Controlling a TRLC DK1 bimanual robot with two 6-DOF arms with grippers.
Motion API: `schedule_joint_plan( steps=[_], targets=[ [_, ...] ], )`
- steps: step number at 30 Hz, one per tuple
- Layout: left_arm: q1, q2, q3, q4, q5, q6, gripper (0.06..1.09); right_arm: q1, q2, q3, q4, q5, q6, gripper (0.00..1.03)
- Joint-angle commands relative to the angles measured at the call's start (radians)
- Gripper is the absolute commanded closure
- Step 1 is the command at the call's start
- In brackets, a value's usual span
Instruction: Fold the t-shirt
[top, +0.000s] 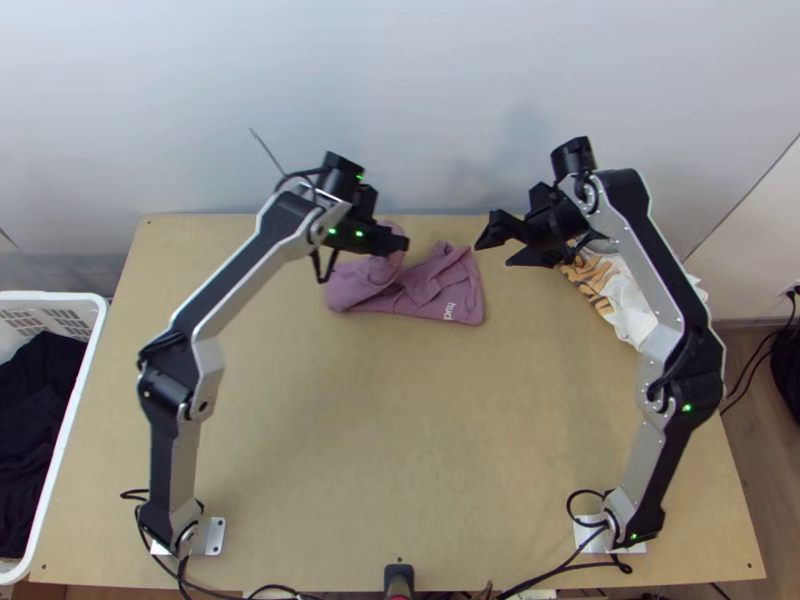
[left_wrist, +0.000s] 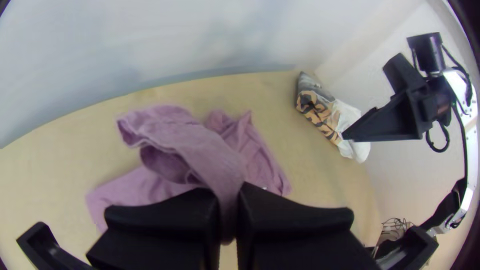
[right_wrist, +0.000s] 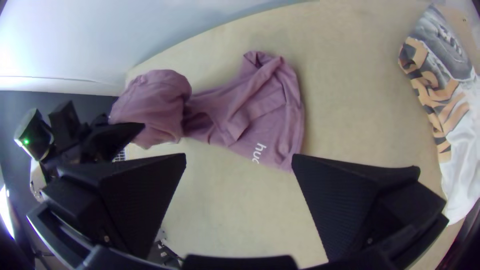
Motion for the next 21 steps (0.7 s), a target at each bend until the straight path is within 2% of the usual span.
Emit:
schedule_joint_plan(
  steps=[1, 7, 10, 14, 18, 19, 20, 21],
  targets=[
    [-0.091, 0.099, 0.034, 0.059, -0.072, -0.017, 1.05, -0.032, -0.033, -0.020, 0.005, 0.003, -0.002, 0.04],
    [-0.146, 0.142, 0.036, 0.125, -0.072, -0.029, 1.05, -0.058, -0.070, -0.080, 0.015, 0.003, -0.001, 0.04],
    [-0.169, 0.181, 0.049, 0.160, -0.100, -0.032, 1.05, -0.061, -0.085, -0.105, 0.023, 0.004, -0.001, 0.04],
    [-0.203, 0.230, 0.059, 0.160, -0.103, -0.033, 1.04, -0.065, -0.085, -0.109, 0.026, 0.006, 0.001, 0.04],
    [-0.221, 0.247, 0.062, 0.200, -0.115, -0.066, 0.82, -0.070, -0.085, -0.111, 0.026, 0.006, -0.001, 0.04],
    [-0.221, 0.247, 0.068, 0.214, -0.117, -0.076, 0.73, -0.071, -0.087, -0.111, 0.026, 0.004, 0.001, 0.04],
    [-0.218, 0.244, 0.082, 0.218, -0.117, -0.084, 0.56, -0.073, -0.087, -0.111, 0.026, 0.004, 0.002, 0.04],
    [-0.214, 0.238, 0.094, 0.218, -0.117, -0.092, 0.31, -0.076, -0.088, -0.109, 0.026, 0.004, 0.002, 0.04]
  ],
)
